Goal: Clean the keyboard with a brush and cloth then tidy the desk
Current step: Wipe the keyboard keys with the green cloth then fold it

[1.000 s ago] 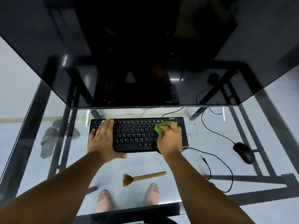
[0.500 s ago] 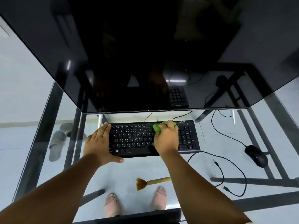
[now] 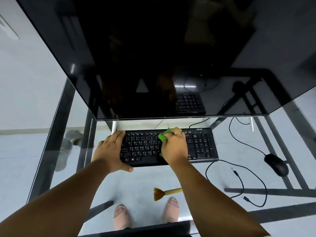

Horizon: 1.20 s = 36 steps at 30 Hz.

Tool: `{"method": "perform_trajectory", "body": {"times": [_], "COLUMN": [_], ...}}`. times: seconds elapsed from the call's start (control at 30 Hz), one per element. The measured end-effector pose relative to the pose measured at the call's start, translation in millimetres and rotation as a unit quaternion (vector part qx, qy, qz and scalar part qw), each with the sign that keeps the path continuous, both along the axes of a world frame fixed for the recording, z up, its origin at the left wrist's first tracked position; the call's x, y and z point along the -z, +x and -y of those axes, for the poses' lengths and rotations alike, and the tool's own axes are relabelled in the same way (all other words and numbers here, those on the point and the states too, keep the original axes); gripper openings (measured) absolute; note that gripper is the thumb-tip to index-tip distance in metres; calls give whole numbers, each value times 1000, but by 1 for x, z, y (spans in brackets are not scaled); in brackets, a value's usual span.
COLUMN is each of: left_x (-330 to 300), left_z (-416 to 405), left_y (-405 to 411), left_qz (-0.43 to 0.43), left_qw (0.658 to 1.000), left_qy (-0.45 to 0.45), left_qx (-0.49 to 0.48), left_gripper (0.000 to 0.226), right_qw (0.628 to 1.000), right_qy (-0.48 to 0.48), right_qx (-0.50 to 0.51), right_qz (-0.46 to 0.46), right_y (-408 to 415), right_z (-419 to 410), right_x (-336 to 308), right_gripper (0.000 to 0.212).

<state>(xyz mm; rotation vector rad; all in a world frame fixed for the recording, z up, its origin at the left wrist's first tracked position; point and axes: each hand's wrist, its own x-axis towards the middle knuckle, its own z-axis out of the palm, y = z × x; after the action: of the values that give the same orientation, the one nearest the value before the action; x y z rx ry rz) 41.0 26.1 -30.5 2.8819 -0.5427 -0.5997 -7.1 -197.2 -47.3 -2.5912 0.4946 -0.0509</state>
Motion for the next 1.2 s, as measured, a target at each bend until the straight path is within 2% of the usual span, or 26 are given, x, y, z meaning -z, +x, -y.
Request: {"method": "perform_trajectory", "body": {"times": [0.17,0.27,0.33,0.47,0.53,0.63,0.73,0.8,1.0,1.07,1.2], "left_x": [1,3,4,7,7,9,10,12,19,20,21], "left_z": [-1,-3,-5,-6,-6,-7,-7,-8,-10,-10,-11], "left_y": [4,3,4,4,4,5,4,2,-3,-2,-4], "left_qz": [-6,-15,-17,-20,-18,-17,-13,-9,-8,-9,-12], "left_qw": [999,999,999,1000,1000,1000,1000,1000,999,999,998], "left_qy": [35,34,26,18,15,12,14,11,-3,-9,-17], "left_qx": [-2,-16,-17,-16,-17,-19,-21,-25,-38,-41,-52], "left_gripper": [153,154,154,153,153,153,152,152,152,153,154], "right_qw": [994,991,996,995,991,997,997,992,998,999,993], "right_qy": [19,17,15,-3,-14,-18,-11,-9,-42,-30,-6], "right_qx": [-112,-136,-90,96,129,77,-72,-127,21,5,-116], "right_qz": [4,4,15,29,17,-6,-15,-19,-39,-40,-28], "right_y": [11,12,8,-3,-1,12,25,27,23,27,36], "right_z": [-42,-45,-33,6,14,-2,-32,-43,-24,-31,-52], "right_x": [0,-1,-3,-2,-2,-3,-6,-7,-2,-2,-6], "right_gripper": [28,29,29,35,38,40,42,41,37,38,42]}}
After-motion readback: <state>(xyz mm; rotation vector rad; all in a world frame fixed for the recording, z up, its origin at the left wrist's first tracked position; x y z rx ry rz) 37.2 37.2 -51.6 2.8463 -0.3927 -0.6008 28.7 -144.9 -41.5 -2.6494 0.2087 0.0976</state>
